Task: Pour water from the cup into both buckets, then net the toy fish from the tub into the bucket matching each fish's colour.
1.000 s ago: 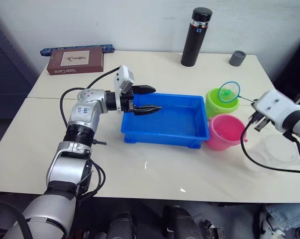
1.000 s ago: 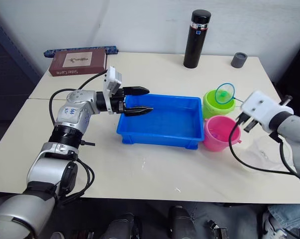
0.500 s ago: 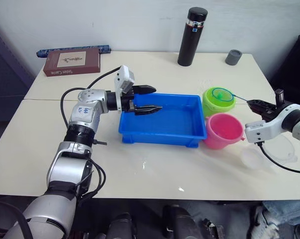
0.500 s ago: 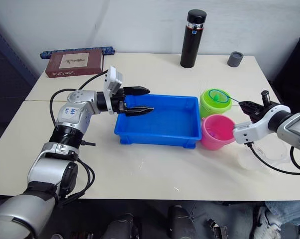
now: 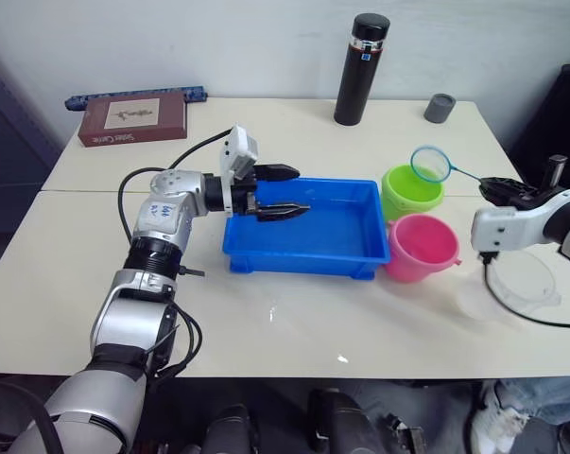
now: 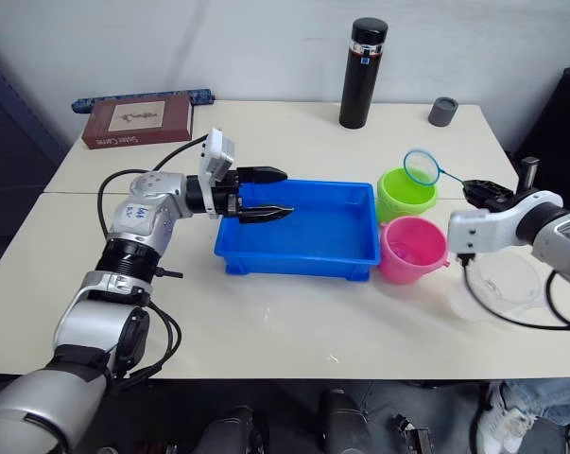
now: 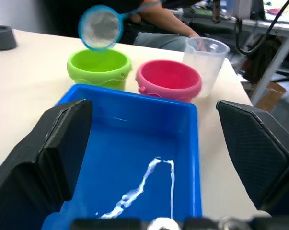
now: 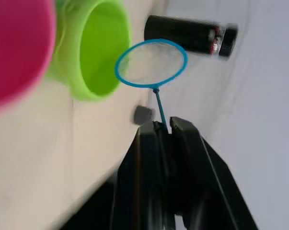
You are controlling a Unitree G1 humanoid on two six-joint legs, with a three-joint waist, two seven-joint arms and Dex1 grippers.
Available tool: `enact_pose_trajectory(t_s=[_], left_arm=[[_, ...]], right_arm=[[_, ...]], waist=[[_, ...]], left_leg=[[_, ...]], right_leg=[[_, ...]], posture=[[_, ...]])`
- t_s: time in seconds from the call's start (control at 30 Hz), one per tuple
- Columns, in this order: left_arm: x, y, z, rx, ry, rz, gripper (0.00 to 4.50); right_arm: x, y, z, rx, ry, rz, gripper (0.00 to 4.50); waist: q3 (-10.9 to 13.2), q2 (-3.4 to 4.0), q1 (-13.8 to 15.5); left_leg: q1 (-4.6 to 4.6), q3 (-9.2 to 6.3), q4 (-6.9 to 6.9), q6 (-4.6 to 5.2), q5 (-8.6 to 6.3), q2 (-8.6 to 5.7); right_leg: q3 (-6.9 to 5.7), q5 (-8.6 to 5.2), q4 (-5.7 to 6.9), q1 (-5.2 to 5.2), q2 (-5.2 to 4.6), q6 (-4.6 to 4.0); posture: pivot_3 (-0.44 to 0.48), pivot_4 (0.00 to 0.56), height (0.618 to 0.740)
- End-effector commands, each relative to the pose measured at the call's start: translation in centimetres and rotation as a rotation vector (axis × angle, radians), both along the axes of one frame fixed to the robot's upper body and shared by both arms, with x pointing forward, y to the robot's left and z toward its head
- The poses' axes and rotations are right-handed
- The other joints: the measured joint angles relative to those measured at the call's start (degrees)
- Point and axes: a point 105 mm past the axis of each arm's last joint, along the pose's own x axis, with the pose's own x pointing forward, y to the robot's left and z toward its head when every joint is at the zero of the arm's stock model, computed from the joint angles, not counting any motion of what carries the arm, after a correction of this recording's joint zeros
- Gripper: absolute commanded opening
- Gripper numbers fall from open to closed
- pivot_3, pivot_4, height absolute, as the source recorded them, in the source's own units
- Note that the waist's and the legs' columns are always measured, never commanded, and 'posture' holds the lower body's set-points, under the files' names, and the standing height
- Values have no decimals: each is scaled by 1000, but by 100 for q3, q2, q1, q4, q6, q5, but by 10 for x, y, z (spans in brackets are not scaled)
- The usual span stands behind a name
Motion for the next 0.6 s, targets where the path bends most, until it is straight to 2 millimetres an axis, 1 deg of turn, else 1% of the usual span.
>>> enact_pose_trajectory(t_s=[0.03, 0.07, 0.1, 0.13, 0.2, 0.23, 0.27, 0.33, 0.37, 0.43, 0.53, 0.6], left_arm=[[-33, 21, 2, 68, 14, -133, 4461], [-40, 26, 1, 82, 28, -150, 4461], [-48, 36, -1, 108, 44, -155, 4461], [-54, 42, -3, 126, 55, -156, 4461], [-67, 55, -7, 170, 87, -154, 4461], [-75, 62, -11, 199, 106, -152, 4461], [-80, 67, -14, 219, 120, -151, 4461], [-91, 77, -24, 275, 140, -128, 4461], [-95, 82, -31, 306, 144, -109, 4461], [-101, 90, -43, 359, 137, -79, 4461], [-107, 98, -58, 413, 126, -28, 4461], [-108, 100, -65, 422, 113, 3, 4461]], right_arm=[[-30, 30, 36, 390, 81, 157, 0], [-36, 34, 37, 437, 105, 180, 0], [-43, 43, 35, 547, 176, 235, 0], [-49, 49, 34, 617, 231, 271, 0], [-65, 65, 19, 689, 395, 360, 0], [-75, 76, 7, 686, 488, 416, 0], [-83, 83, 0, 685, 551, 454, 0], [-94, 96, -26, 680, 673, 499, 0], [-97, 102, -42, 663, 730, 511, 0], [-106, 111, -67, 602, 817, 539, 0], [-108, 120, -108, 481, 867, 570, 0], [-100, 122, -128, 439, 848, 568, 0]], waist=[[0, 8, -5], [-1, 10, -12], [-1, 11, -1], [-1, 10, 8], [-1, 9, 34], [-1, 9, 45], [-1, 9, 73], [-1, 9, 119], [-3, 7, 141], [-3, 6, 156], [-5, 4, 157], [-7, -2, 154]], left_leg=[[1, -2, -2, 0, 0, 4], [1, -4, -2, 0, 0, 8], [3, -5, 3, -2, -1, 21], [2, -8, 4, -3, -1, 24], [-1, -20, 6, -5, -2, 30], [0, -23, 6, -5, -2, 27], [-2, -25, 6, -4, -2, 24], [-5, -28, 3, 0, -5, 11], [-5, -27, 2, 4, -6, 7], [-2, -25, -3, 8, -9, 4], [-3, -19, -1, 12, -11, -5], [2, -15, 0, 14, -12, -9]], right_leg=[[1, 0, 0, -1, 2, 0], [2, 0, 3, -2, 2, 0], [8, 0, 3, -2, 8, -1], [7, 0, 3, -1, 10, -2], [9, 3, -3, 6, -7, -7], [13, 3, -5, 9, -13, -7], [16, 3, -7, 12, -16, -7], [23, 3, -13, 12, -22, -7], [22, 3, -17, 12, -21, -7], [22, 3, -24, 15, -21, -7], [18, 3, -26, 12, -13, -6], [16, 3, -27, 13, -12, -5]], posture=[[0, 150, 740], [0, 150, 740], [0, 150, 740], [0, 150, 740], [0, 150, 740], [0, 150, 740], [0, 150, 740], [0, 150, 740], [0, 150, 740], [0, 150, 740], [0, 150, 740], [0, 150, 740]])
